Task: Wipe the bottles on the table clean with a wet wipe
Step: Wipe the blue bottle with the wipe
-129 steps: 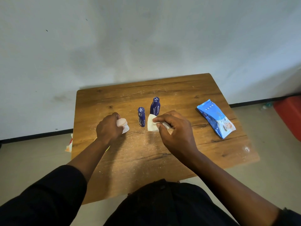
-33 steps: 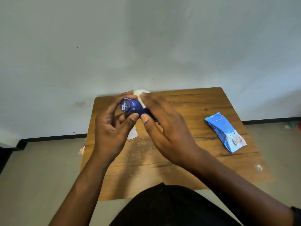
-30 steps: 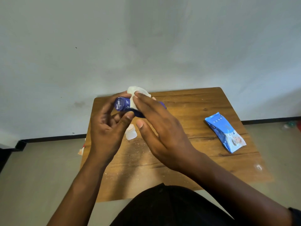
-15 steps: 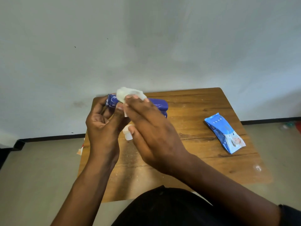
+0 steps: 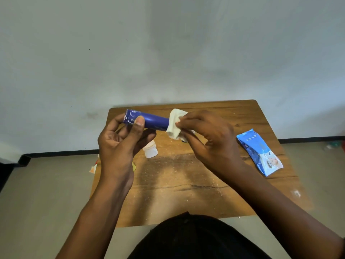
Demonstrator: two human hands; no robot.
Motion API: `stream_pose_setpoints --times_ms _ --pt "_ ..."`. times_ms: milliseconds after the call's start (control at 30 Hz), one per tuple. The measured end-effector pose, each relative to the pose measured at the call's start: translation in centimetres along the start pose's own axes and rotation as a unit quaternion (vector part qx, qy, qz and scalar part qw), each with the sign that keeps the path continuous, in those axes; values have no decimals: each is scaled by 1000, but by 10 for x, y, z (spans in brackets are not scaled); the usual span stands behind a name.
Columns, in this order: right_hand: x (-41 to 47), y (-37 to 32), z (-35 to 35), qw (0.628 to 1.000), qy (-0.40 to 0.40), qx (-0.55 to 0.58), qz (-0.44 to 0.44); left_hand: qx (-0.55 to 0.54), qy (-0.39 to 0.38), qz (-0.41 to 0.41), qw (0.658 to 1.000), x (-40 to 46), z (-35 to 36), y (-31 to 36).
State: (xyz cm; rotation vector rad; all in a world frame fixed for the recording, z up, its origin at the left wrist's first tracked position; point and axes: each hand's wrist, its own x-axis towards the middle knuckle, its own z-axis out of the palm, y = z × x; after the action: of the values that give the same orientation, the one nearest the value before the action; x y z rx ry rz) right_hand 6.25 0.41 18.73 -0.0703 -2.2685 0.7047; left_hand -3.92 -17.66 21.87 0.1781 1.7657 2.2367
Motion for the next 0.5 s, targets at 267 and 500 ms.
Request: stream_pose_setpoints --times_ms 267,500 --pt "21 -30 14 999 -5 -11 -43 14 -29 -32 999 -3 9 -5" --pt "7 0 -1 1000 -14 20 9 -8 -2 -41 999 6 -6 6"
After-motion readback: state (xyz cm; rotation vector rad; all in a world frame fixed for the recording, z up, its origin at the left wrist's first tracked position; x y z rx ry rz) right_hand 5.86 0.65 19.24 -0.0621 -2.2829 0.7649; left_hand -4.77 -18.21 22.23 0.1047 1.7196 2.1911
